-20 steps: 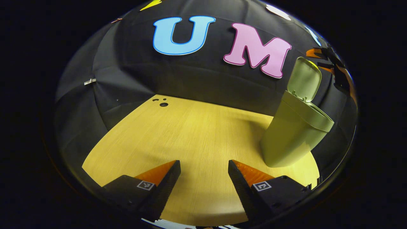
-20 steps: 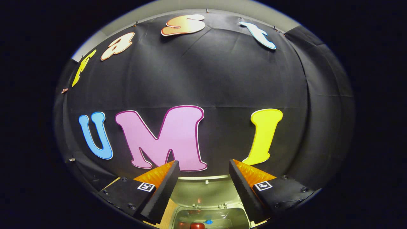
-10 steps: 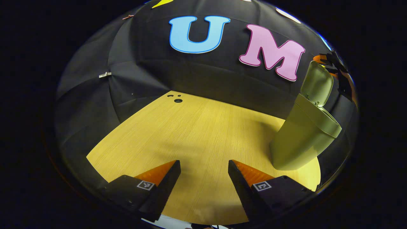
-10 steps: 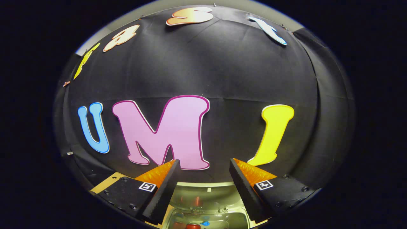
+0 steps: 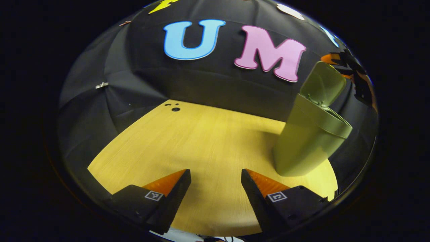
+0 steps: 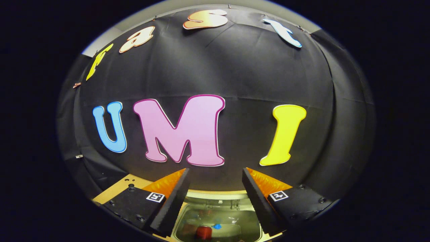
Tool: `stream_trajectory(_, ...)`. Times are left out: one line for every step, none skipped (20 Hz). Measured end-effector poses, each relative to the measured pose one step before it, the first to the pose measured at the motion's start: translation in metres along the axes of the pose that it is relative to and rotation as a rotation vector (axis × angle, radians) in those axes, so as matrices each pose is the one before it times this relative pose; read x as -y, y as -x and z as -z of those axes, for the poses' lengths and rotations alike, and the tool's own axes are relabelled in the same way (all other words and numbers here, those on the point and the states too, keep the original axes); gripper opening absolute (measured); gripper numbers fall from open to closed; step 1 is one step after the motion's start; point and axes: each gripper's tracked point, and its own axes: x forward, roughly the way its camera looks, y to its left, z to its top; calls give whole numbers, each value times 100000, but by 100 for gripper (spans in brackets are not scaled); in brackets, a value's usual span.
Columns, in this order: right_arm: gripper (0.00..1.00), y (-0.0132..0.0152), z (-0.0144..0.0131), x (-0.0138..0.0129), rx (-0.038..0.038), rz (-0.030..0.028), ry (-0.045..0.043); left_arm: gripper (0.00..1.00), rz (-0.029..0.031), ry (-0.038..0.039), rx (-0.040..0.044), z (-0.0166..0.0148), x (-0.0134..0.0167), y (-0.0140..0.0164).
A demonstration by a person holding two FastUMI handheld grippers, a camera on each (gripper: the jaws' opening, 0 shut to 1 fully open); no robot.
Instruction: Press the lid of the desktop garbage bin to open it, pick up the crumpled paper on the desktop and throw it into the bin, then pick up the pop can on the desktop and drop it into the bin, and finally close the garbage bin lid.
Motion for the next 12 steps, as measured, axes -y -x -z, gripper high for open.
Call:
stream_trajectory(96,823,721,-51,-1223,1480,799,96,2234,-2086,657,3,76,448)
stream_trajectory(96,767,627,-23,-993,1516,474,96,1771,-1625,291,137,-111,507)
stream_trajectory(96,719,620,-70,-474,1327,259,96,1501,-1077,57,328,-133,661)
stream_trajectory(95,568,613,-94,-384,1197,46,96,1134,-812,-124,267,-240,617)
stream_trajectory(95,500,829,-162,-569,896,-2,96,917,-778,-45,350,-289,450)
stream_trajectory(96,407,709,-191,-505,554,351,96,521,-553,-92,445,-404,545)
stream_trajectory(96,367,721,-210,-607,272,683,96,258,-164,-544,586,-379,553)
stream_trajectory(96,296,649,-179,-360,392,962,96,132,278,-564,621,-383,505)
stream_trajectory(96,222,744,-79,-545,494,1100,96,-31,631,-392,477,-342,425)
stream_trajectory(96,245,765,-123,-739,430,879,96,-118,925,-319,474,-357,433)
stream_trajectory(96,163,781,-145,-931,389,606,96,-218,991,-334,508,-367,293)
stream_trajectory(96,232,971,-86,-1799,443,154,96,-358,910,-327,396,-333,355)
